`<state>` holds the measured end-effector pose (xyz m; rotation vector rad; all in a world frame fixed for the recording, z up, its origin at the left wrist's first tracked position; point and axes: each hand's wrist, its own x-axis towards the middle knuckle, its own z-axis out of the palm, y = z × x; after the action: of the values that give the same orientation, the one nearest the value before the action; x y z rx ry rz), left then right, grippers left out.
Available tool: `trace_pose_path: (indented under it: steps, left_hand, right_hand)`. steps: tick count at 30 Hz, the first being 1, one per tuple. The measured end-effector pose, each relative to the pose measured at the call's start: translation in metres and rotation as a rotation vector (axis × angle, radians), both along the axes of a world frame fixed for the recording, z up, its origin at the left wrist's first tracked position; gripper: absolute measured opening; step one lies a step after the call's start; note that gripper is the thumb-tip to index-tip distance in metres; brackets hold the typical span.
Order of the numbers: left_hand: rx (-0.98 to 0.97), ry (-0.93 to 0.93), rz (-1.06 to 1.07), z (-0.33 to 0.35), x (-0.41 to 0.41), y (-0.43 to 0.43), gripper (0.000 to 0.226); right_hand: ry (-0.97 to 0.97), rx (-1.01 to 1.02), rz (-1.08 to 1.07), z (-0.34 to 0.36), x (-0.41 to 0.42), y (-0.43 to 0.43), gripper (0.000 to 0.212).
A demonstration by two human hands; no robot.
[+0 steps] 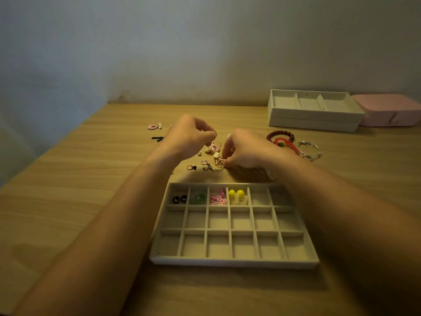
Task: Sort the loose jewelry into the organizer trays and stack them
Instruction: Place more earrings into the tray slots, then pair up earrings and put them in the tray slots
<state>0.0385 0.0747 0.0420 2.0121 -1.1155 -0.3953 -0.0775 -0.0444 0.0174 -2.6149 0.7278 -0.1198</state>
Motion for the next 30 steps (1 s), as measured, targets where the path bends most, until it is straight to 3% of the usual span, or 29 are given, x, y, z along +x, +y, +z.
trace_pose_path:
  steps: [8, 12, 17, 21, 30]
  left_hand:
    - [-0.163, 0.02, 0.027, -0.013, -0.001, 0.014, 0.011]
    - [-0.154, 0.027, -0.09, -0.013, -0.008, 0.016, 0.035]
    - [-0.219, 0.396, -0.243, -0.011, -0.021, 0.02, 0.047]
    - [-0.262, 0.605, -0.327, -0.009, -0.031, 0.024, 0.043]
    - [-0.358, 0.816, -0.348, -0.004, -0.036, 0.026, 0.037]
  right_hand:
    - [-0.177, 0.068, -0.02, 0.017, -0.012, 0.001, 0.018]
    - [-0.253, 0.237, -0.05, 0.034, -0.027, 0.002, 0.012]
    - [-0.366, 0.356, -0.053, 0.047, -0.045, 0.008, 0.012]
    - [-0.445, 0.43, -0.046, 0.049, -0.059, 0.015, 0.011]
    - [-0.542, 0.501, -0.096, 0.046, -0.08, 0.021, 0.008]
